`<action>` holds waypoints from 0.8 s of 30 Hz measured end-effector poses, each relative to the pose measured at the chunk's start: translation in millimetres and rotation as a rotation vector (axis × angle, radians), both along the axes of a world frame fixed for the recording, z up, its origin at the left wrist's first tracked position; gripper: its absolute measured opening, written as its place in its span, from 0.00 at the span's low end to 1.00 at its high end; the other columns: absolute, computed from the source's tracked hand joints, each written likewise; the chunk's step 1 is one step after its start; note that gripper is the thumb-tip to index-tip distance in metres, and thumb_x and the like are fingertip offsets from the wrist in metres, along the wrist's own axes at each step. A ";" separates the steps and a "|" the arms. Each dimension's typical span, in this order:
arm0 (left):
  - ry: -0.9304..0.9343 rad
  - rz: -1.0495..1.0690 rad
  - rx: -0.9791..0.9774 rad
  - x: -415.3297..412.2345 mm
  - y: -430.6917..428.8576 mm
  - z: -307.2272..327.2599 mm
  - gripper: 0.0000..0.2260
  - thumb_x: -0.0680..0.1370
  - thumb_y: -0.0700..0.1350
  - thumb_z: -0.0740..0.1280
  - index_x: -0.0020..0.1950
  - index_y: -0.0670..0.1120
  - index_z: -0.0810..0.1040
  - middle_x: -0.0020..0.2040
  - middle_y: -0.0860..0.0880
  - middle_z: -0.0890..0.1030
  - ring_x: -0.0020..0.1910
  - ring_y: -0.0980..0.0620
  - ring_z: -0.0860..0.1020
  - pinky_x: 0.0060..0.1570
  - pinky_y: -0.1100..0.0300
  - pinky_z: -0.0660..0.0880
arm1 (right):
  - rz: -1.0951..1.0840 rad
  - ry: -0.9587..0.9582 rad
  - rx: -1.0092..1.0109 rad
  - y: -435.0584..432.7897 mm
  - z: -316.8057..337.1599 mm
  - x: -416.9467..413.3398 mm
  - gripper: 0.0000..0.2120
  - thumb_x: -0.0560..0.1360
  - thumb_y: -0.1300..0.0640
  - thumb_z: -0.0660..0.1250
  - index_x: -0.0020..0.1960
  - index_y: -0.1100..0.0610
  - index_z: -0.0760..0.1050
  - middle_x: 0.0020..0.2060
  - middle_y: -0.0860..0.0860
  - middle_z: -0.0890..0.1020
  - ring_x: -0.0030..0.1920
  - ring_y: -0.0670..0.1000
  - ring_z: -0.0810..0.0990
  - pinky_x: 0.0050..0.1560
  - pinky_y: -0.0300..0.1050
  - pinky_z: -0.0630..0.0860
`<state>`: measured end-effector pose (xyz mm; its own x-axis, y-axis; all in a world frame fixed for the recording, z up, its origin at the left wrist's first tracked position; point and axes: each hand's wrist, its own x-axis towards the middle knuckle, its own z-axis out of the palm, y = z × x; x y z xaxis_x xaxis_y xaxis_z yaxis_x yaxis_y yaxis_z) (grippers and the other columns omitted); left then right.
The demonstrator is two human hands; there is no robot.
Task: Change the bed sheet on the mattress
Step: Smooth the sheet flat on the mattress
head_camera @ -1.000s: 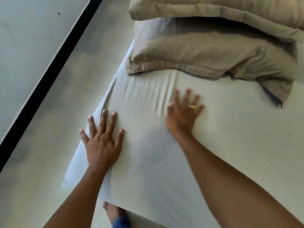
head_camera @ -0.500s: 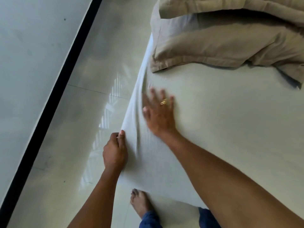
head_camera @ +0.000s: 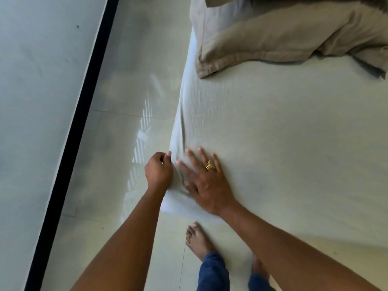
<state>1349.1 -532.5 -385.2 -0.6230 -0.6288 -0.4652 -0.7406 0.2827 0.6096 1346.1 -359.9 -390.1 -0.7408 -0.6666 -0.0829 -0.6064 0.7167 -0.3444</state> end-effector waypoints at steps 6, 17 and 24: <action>-0.001 0.266 0.074 -5.0 -14.3 -15.4 0.09 0.78 0.49 0.71 0.42 0.45 0.78 0.37 0.49 0.80 0.39 0.48 0.78 0.46 0.55 0.76 | 0.079 -0.181 -0.227 17.6 20.5 20.8 0.24 0.83 0.44 0.56 0.77 0.49 0.69 0.80 0.51 0.64 0.81 0.52 0.57 0.78 0.59 0.56; -0.265 0.118 0.487 20.1 -16.7 1.6 0.13 0.85 0.51 0.58 0.52 0.48 0.80 0.45 0.48 0.82 0.42 0.48 0.79 0.38 0.58 0.73 | 0.141 -0.001 0.012 -23.4 11.6 46.4 0.26 0.82 0.44 0.57 0.78 0.46 0.65 0.82 0.51 0.56 0.82 0.61 0.45 0.77 0.69 0.46; -0.650 0.119 0.803 69.8 -13.7 9.0 0.41 0.75 0.77 0.44 0.66 0.48 0.76 0.60 0.39 0.82 0.52 0.32 0.83 0.48 0.38 0.79 | 0.137 -0.051 -0.332 -3.0 14.6 40.3 0.16 0.80 0.56 0.61 0.63 0.58 0.80 0.69 0.58 0.77 0.73 0.59 0.71 0.73 0.61 0.66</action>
<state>1418.9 -546.1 -376.2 -0.0562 -0.0262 -0.9981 -0.9902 -0.1263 0.0591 1386.4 -362.9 -375.5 -0.6431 -0.7563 0.1201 -0.6652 0.4740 -0.5769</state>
